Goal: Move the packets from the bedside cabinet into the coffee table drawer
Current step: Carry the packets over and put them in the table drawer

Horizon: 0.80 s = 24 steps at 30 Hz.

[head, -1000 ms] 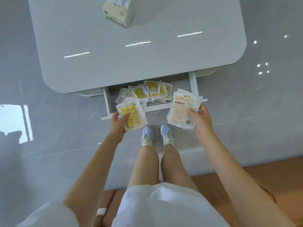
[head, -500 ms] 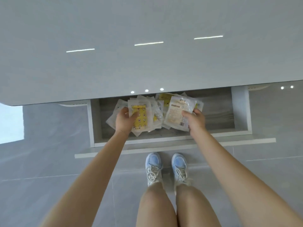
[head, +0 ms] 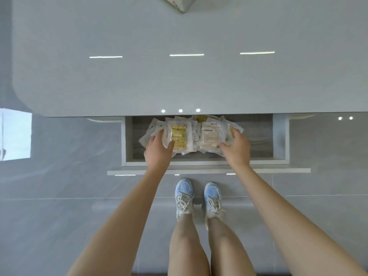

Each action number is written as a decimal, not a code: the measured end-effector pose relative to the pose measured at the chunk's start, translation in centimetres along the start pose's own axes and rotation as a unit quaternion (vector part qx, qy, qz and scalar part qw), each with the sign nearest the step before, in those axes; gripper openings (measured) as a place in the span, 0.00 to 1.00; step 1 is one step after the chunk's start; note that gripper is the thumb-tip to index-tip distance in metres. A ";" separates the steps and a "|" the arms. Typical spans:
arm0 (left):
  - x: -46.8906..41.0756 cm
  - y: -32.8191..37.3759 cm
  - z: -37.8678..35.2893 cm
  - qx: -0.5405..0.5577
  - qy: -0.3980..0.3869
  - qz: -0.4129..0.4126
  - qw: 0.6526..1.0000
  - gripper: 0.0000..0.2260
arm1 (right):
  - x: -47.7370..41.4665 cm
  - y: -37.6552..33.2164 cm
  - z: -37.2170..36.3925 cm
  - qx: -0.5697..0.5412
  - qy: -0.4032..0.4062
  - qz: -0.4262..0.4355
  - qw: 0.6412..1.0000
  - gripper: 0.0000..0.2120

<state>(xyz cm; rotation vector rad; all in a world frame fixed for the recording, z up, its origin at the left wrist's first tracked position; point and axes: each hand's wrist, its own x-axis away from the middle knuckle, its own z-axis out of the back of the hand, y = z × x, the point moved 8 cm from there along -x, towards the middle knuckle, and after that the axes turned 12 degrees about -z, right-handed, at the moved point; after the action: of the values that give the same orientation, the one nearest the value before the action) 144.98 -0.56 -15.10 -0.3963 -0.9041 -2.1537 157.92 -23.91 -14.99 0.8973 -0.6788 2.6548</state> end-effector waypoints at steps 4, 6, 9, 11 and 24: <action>7.4 3.9 6.3 -0.108 0.009 -0.083 0.991 0.27 | 8.5 -3.7 5.6 0.168 -0.006 0.099 0.981 0.31; 11.3 5.5 9.6 -0.157 0.014 -0.109 0.981 0.29 | 12.8 -4.8 7.9 0.245 -0.019 0.125 0.961 0.33; 16.2 7.0 13.5 -0.214 0.001 -0.117 0.970 0.31 | 18.0 -6.2 10.5 0.322 -0.048 0.138 0.935 0.34; 18.8 7.3 15.4 -0.246 -0.003 -0.114 0.963 0.33 | 21.0 -7.4 12.0 0.347 -0.055 0.154 0.923 0.35; 32.0 -3.2 27.8 -0.172 0.066 0.034 0.982 0.34 | 36.9 -18.1 8.8 0.468 -0.049 0.322 0.822 0.34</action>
<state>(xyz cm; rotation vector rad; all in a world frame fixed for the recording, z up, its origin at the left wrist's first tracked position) 121.13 3.91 19.72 -0.4401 -0.4374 -2.2445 140.62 -9.46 20.48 1.1604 0.5309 3.6251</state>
